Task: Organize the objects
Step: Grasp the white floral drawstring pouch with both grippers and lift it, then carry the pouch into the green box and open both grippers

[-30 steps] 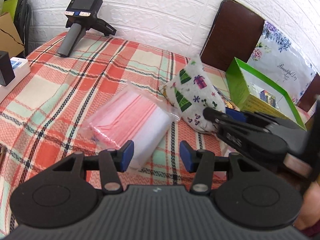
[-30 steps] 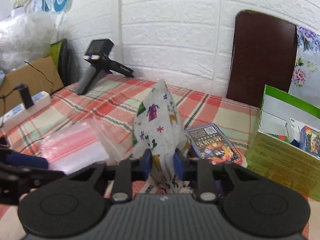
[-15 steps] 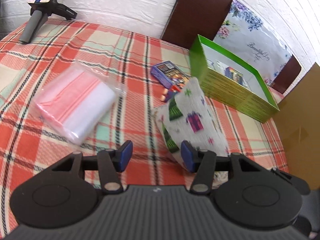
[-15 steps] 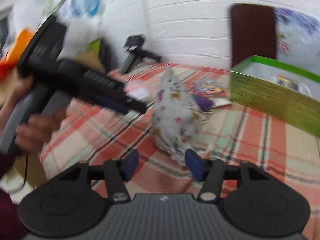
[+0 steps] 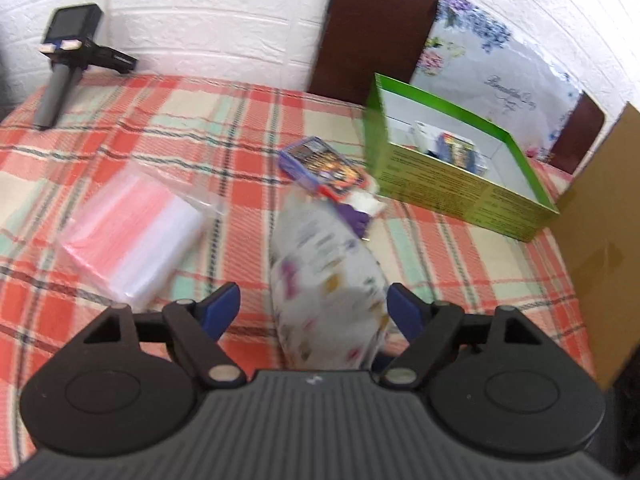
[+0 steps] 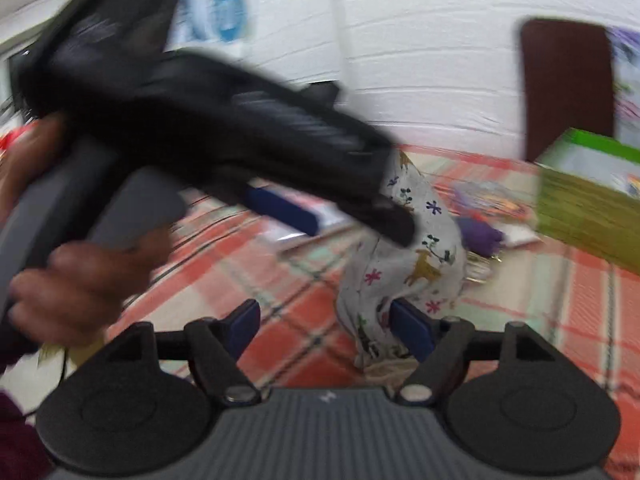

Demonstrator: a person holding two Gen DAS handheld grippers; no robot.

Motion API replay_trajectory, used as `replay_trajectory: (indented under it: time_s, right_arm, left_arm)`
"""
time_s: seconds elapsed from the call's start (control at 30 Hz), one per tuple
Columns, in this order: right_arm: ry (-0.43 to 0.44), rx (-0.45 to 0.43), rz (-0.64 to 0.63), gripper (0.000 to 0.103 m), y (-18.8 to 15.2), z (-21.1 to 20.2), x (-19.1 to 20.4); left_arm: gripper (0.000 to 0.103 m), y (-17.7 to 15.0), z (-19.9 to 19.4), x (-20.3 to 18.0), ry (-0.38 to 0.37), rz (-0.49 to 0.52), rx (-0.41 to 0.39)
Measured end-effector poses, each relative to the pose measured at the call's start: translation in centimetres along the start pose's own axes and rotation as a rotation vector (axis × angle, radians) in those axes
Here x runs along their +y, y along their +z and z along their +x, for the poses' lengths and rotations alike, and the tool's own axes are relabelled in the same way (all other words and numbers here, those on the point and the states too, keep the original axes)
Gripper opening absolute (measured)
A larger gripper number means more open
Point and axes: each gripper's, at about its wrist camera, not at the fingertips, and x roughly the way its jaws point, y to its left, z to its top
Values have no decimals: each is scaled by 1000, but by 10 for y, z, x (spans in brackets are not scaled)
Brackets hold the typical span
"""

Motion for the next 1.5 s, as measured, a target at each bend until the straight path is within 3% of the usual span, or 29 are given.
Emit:
replay_trajectory:
  time_s: [0.07, 0.2, 0.33, 0.4, 0.43, 0.5, 0.57, 0.67, 0.77, 0.9, 1.2, 1.3, 1.33, 1.4, 1.43, 1.5]
  right_arm:
    - [6, -11, -4, 73, -2, -3, 2]
    - [-69, -48, 88, 79, -6, -13, -18]
    - [-92, -10, 144, 85, -9, -4, -36]
    - [-50, 9, 132, 89, -8, 5, -36]
    - [-36, 23, 117, 89, -7, 13, -32]
    - [-39, 61, 73, 85, -8, 35, -23]
    - [-131, 63, 41, 58, -8, 47, -13]
    - [-149, -1, 68, 45, -5, 32, -13]
    - [-243, -98, 4, 44, 1, 8, -9]
    - [-355, -217, 18, 44, 14, -24, -31]
    - [-633, -308, 13, 44, 32, -51, -115]
    - [-762, -313, 22, 47, 40, -42, -154]
    - [-830, -299, 28, 57, 43, -37, -171]
    - [-929, -208, 70, 59, 46, -25, -206]
    - [-937, -197, 115, 59, 44, -26, -217]
    - [-906, -258, 186, 65, 37, -40, -223]
  left_arm:
    - [82, 0, 0, 9, 23, -21, 0]
    - [82, -1, 9, 17, 37, -50, 29]
    - [81, -5, 21, 18, 22, -54, 61]
    - [75, -8, 24, 20, 1, -60, 71]
    - [66, -9, 25, 21, -28, -69, 77]
    - [57, -10, 27, 21, -56, -74, 88]
    - [45, -8, 22, 12, -37, -31, 75]
    - [42, 6, 7, -4, -61, 20, 53]
    - [42, 23, -5, -30, -110, 90, -8]
    - [42, 49, -6, -71, -183, 183, -96]
    - [43, 94, 47, -167, -266, 299, -180]
    - [54, 104, 70, -192, -211, 332, -197]
    - [54, 106, 76, -198, -179, 342, -193]
    - [54, 105, 81, -199, -143, 336, -181]
    - [54, 102, 82, -196, -142, 333, -174]
    - [55, 96, 84, -189, -116, 343, -165]
